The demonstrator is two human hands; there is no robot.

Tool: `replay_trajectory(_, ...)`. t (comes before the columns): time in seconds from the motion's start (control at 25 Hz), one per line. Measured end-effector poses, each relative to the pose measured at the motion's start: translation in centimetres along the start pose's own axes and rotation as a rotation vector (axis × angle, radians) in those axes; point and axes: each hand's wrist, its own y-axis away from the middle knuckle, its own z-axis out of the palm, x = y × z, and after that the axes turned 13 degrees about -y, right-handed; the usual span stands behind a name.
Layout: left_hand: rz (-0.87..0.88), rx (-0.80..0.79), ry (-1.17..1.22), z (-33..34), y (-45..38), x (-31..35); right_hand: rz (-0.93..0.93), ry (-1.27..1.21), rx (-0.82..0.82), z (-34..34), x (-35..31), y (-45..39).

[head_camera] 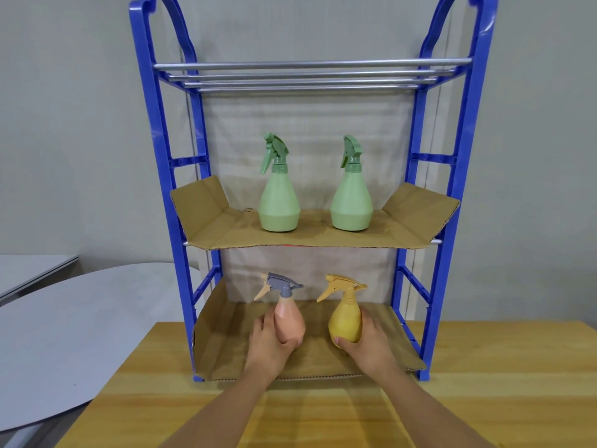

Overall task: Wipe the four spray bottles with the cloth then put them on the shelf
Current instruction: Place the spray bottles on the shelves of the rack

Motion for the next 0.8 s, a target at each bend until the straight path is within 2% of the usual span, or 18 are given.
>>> replay_trajectory(0.28,0.018,-0.008,0.016,0.0,-0.1,-0.5,0.000,0.023,0.036,0.4,-0.1,0.1)
replay_trajectory(0.52,0.002,-0.026,-0.009,-0.3,0.3,-0.2,0.028,-0.001,-0.006,0.2,-0.2,0.3)
replay_trajectory(0.68,-0.025,-0.045,-0.042,-2.3,1.7,0.7,0.056,0.030,0.001,-1.1,-1.6,1.9)
replay_trajectory(0.8,0.023,-0.018,-0.106,-5.5,3.8,2.0,0.023,0.068,0.013,-3.1,-4.5,4.1)
